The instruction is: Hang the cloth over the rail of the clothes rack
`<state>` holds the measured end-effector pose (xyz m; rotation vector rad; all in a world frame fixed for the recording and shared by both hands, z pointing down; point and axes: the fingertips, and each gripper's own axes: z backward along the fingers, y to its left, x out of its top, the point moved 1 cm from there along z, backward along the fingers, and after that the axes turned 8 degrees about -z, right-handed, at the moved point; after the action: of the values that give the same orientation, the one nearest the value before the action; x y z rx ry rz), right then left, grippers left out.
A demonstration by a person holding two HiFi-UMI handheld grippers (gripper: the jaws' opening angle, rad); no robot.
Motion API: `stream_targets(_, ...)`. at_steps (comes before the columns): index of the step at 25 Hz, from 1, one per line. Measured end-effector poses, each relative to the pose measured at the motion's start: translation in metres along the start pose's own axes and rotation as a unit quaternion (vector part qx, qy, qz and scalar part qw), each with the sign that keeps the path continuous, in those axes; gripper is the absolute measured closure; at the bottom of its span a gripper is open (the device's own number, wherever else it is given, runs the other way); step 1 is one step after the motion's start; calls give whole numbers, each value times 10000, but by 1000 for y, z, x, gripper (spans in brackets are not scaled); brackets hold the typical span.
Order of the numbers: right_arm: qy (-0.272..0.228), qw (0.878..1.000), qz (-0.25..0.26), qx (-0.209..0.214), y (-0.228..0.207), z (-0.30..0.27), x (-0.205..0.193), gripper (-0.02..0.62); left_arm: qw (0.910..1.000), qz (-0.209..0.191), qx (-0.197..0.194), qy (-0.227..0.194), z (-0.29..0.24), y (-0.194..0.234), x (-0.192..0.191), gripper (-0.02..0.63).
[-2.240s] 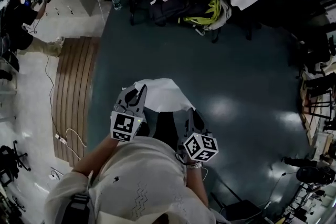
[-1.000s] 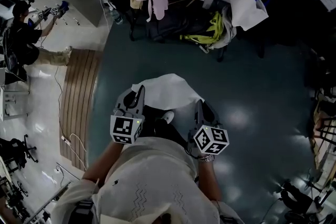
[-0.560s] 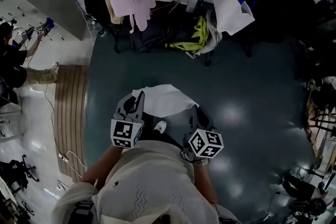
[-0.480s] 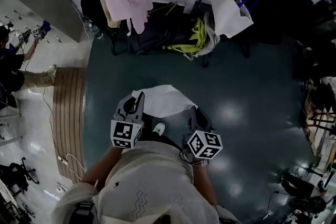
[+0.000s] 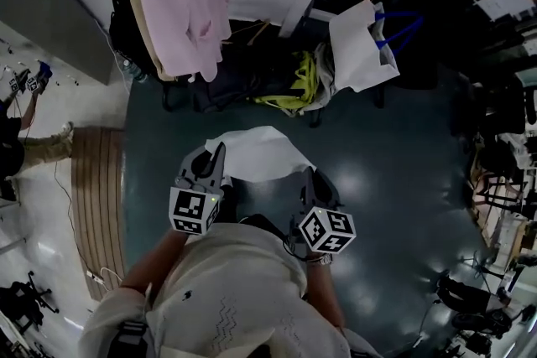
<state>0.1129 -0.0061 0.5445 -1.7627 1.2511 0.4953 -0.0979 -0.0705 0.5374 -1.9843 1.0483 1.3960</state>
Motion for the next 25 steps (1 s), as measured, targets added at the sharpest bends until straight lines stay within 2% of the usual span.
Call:
stream_targets(6,-330,9992,170,-116,14,-30,49,571,9989,-413,-1,-232,-39,52,37,586)
stream_targets(9,-404,9989,145,-212,3,-38,64,571,9990,-374,70,-241,-58,67,42,586)
stream_targets(15,-500,9982,173,-280,-27,-51,101,571,9992,-235,225,-240,-83,67,56,586)
stream_targets(21,-408,9987,319,35,-62,-97,156,571,9968,-231,755,-133,-116,74,76,586)
stream_targets(25,-440,9967,475,487,-72,-132,209,571,9928,-222,1152,-222,-147,81,104,586)
